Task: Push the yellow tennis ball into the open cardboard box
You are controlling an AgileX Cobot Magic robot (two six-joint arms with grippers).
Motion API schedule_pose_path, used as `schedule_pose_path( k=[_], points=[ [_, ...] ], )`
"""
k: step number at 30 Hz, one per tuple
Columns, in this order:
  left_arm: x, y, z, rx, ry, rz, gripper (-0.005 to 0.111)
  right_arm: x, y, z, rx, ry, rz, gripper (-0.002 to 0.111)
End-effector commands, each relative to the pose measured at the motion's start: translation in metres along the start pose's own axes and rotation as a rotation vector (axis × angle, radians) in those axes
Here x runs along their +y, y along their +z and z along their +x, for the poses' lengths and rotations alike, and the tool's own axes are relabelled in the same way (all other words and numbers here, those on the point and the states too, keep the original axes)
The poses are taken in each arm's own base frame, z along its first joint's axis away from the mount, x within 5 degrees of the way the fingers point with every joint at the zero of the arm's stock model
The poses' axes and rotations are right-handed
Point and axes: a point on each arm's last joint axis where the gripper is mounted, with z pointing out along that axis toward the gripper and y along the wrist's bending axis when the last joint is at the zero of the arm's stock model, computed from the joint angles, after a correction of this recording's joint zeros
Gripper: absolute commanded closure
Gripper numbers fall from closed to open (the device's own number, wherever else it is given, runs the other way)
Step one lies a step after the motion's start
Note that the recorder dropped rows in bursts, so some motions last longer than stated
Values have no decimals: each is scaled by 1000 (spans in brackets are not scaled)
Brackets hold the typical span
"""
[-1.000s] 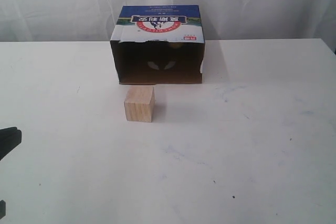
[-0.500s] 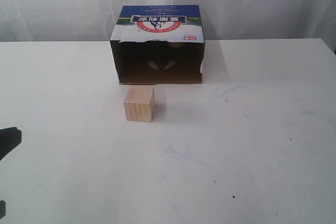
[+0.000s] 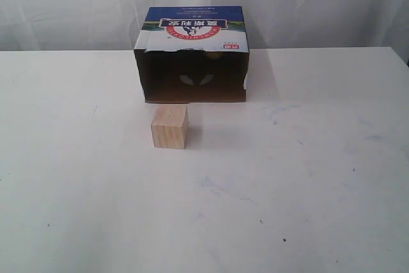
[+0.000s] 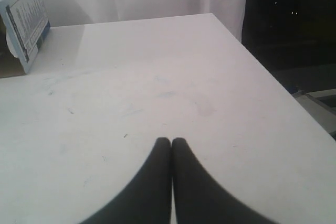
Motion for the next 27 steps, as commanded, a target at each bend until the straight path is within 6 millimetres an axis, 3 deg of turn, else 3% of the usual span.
schedule_pose_path(
  k=[1, 4, 8, 11, 14, 20, 27],
  points=[
    [6, -2, 1, -5, -40, -64, 107, 0, 0, 0, -6, -13, -3, 108],
    [9, -4, -5, -24, 4, -91, 107, 0, 0, 0, -6, -13, -3, 108],
    [11, -6, -21, -70, 360, -123, 107, 0, 0, 0, -6, -13, -3, 108],
    [13, -8, -35, -109, 467, -147, 107, 0, 0, 0, -6, -13, -3, 108],
    [15, -11, -38, -137, 390, -171, 107, 0, 0, 0, -4, -13, -3, 108],
    [15, -16, -15, -41, -107, -165, 107, 0, 0, 0, -4, -13, -3, 108],
    [23, -24, 20, 83, -125, -333, 107, 0, 0, 0, -4, -13, -3, 108]
  ],
)
